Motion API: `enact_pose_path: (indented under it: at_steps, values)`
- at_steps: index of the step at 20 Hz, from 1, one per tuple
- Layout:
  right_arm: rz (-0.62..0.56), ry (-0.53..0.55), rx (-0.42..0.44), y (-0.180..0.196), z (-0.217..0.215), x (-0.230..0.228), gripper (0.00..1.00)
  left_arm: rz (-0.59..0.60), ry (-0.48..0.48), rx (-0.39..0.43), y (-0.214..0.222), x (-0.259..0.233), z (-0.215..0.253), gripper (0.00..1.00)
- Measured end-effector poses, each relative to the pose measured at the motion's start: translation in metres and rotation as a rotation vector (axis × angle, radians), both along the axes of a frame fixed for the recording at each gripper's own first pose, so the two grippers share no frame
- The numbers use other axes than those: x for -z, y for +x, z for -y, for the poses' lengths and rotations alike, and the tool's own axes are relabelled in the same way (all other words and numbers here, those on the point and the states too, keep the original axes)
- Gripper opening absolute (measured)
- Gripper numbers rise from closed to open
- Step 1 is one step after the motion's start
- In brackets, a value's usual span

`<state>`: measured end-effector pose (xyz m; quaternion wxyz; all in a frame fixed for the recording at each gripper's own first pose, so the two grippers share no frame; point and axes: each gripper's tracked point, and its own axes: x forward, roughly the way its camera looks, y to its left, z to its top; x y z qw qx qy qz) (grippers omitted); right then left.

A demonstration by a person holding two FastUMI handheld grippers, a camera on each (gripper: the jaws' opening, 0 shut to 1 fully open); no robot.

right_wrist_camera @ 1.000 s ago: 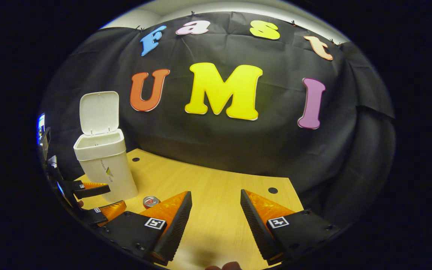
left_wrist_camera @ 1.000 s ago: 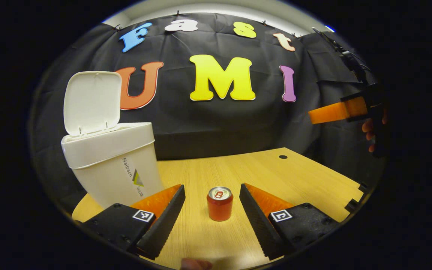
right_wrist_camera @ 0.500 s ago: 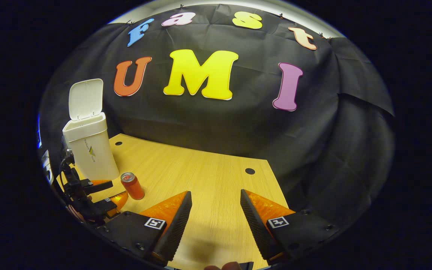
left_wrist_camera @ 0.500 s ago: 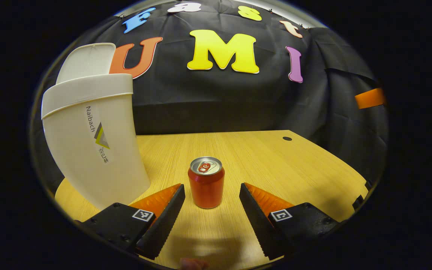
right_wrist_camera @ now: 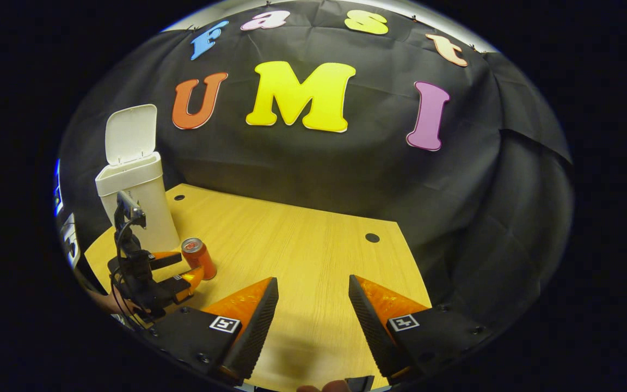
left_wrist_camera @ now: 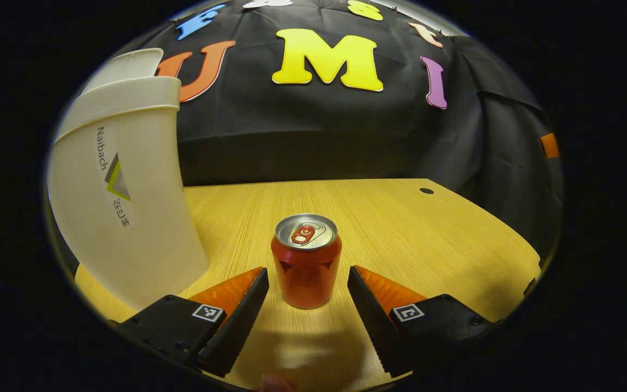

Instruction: Press the lid of the desktop garbage bin to open it, pick up the crumpled paper on the desktop and throw it into the bin, then pick up the pop can on the desktop and drop it into the bin, and finally close the garbage bin lid.

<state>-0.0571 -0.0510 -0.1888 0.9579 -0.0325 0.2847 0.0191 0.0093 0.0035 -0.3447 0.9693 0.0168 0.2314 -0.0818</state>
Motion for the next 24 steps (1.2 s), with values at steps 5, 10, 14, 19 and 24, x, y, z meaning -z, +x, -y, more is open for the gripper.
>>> enact_pose_path:
  at_steps: [5,10,14,19,24]
  values:
    - [-0.012,0.003,-0.023,0.01,-0.01,0.004,0.83,-0.05,0.0,-0.013,0.012,0.016,-0.001,0.97]
    - [-0.025,0.004,-0.011,0.017,-0.009,0.007,0.83,-0.078,0.002,-0.023,0.021,0.024,-0.004,0.97]
    - [-0.032,0.015,0.003,0.018,-0.011,0.008,0.83,-0.085,0.014,-0.003,0.026,0.026,-0.002,0.96]
    - [-0.015,0.011,-0.002,0.015,-0.013,0.002,0.83,-0.08,0.014,-0.003,0.023,0.006,-0.001,0.87]
    - [0.011,0.062,0.03,0.013,-0.014,-0.007,0.83,0.098,-0.008,0.022,0.039,-0.102,0.011,0.86]
